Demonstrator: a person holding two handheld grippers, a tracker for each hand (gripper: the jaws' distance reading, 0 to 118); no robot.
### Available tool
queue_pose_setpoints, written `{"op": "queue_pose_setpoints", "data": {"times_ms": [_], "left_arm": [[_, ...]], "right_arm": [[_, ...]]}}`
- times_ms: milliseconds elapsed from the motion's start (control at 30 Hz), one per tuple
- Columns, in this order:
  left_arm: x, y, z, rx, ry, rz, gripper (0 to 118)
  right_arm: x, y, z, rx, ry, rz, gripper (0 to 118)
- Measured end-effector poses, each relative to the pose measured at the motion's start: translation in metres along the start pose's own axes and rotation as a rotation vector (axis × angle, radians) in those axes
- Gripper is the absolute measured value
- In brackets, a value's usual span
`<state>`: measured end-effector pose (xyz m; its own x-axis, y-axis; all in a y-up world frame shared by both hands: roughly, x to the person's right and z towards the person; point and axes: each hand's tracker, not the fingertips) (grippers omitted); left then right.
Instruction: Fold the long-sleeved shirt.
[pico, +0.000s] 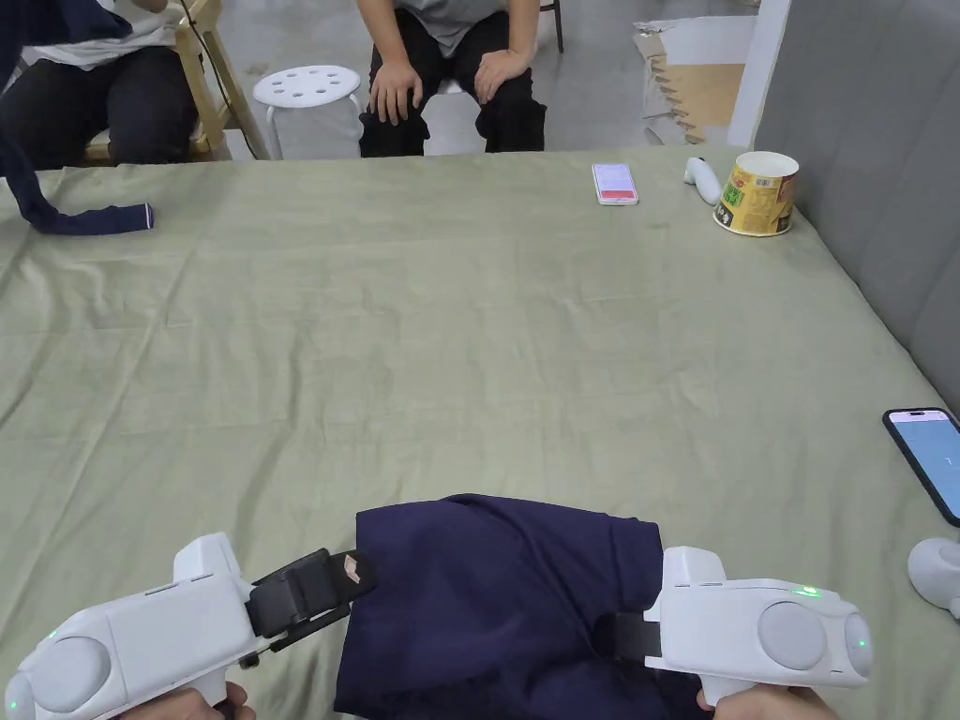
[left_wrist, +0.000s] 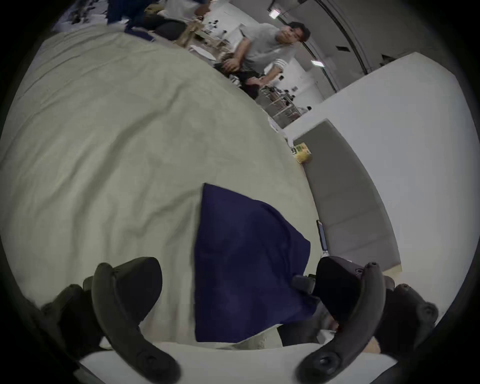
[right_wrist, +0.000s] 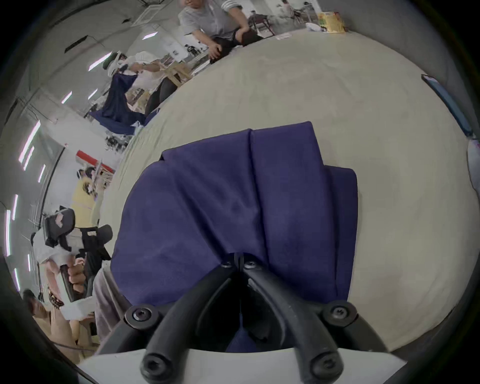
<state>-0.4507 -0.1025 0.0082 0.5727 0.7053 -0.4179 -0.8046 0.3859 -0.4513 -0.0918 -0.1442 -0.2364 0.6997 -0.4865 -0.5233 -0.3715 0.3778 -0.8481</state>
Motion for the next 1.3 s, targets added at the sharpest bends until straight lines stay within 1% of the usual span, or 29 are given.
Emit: {"op": "queue_pose_setpoints", "data": {"times_ms": [33, 100, 233, 267, 333, 367, 400, 433, 467, 500, 533, 567, 600, 633, 700, 800, 833, 867, 900, 1033, 1100, 1167, 1300], "left_arm": [[-0.007, 0.001, -0.003, -0.012, -0.010, 0.044, 109], [-0.016, 0.001, -0.011, -0.030, 0.018, 0.104, 109], [-0.020, -0.008, -0.037, -0.083, 0.019, 0.087, 109], [-0.020, -0.009, -0.046, -0.095, 0.028, 0.106, 108], [-0.019, -0.015, -0.062, -0.092, 0.041, 0.172, 94], [-0.017, -0.016, -0.069, -0.084, 0.043, 0.192, 92], [-0.011, -0.017, -0.070, -0.026, 0.010, 0.170, 92], [-0.005, -0.018, -0.071, -0.017, -0.030, 0.167, 90], [0.001, -0.018, -0.077, -0.061, -0.069, 0.192, 88], [0.008, -0.019, -0.084, -0.083, -0.030, 0.183, 89], [0.014, -0.020, -0.087, -0.090, 0.030, 0.123, 87], [0.017, -0.019, -0.090, -0.111, 0.071, 0.038, 82], [0.022, -0.018, -0.090, -0.127, 0.113, -0.022, 65], [0.024, -0.017, -0.086, -0.135, 0.166, -0.054, 52], [0.022, -0.012, -0.075, -0.125, 0.121, -0.035, 34], [0.024, -0.014, -0.065, -0.101, 0.099, -0.053, 23], [0.022, -0.014, -0.064, -0.095, 0.093, -0.059, 22], [0.021, -0.014, -0.062, -0.086, 0.042, -0.053, 21], [0.021, -0.015, -0.061, -0.075, 0.052, -0.037, 21], [0.021, -0.011, -0.056, -0.073, 0.039, -0.045, 21], [0.017, -0.006, -0.050, -0.060, 0.033, -0.042, 21], [0.014, -0.001, -0.041, -0.051, 0.041, -0.067, 21], [-0.006, 0.016, -0.013, -0.010, 0.035, -0.064, 21]], "right_arm": [[0.000, 0.000, -0.001, -0.001, -0.003, 0.005, 0], [-0.001, -0.001, -0.003, -0.003, -0.009, 0.007, 0], [-0.004, -0.001, -0.003, -0.002, -0.017, 0.011, 0], [-0.004, -0.001, -0.002, -0.001, -0.018, 0.012, 0], [-0.005, -0.002, -0.002, 0.003, -0.020, 0.016, 0], [-0.005, -0.003, -0.002, 0.005, -0.021, 0.018, 0], [-0.006, -0.003, -0.001, 0.006, -0.023, 0.019, 0], [-0.006, -0.003, -0.001, 0.006, -0.024, 0.018, 0], [-0.006, -0.002, -0.002, 0.004, -0.026, 0.015, 0], [-0.007, -0.002, -0.002, 0.001, -0.030, 0.013, 0], [-0.007, 0.000, -0.003, -0.002, -0.033, 0.015, 0], [-0.008, 0.000, -0.004, -0.005, -0.038, 0.021, 0], [-0.009, 0.000, -0.004, -0.006, -0.043, 0.027, 0], [-0.010, 0.000, -0.004, -0.007, -0.045, 0.030, 0], [-0.012, 0.001, -0.004, -0.008, -0.036, 0.030, 0], [-0.019, 0.001, -0.007, -0.012, -0.037, 0.040, 0], [-0.022, 0.001, -0.008, -0.014, -0.047, 0.050, 0], [-0.026, 0.001, -0.008, -0.015, -0.069, 0.070, 0], [-0.029, 0.001, -0.007, -0.015, -0.091, 0.090, 0], [-0.042, 0.003, 0.001, -0.002, -0.093, 0.109, 0], [-0.050, 0.003, 0.004, 0.017, -0.099, 0.136, 0], [-0.061, 0.003, 0.005, 0.022, -0.127, 0.172, 0], [-0.090, 0.006, 0.004, 0.047, -0.104, 0.218, 0]]}}
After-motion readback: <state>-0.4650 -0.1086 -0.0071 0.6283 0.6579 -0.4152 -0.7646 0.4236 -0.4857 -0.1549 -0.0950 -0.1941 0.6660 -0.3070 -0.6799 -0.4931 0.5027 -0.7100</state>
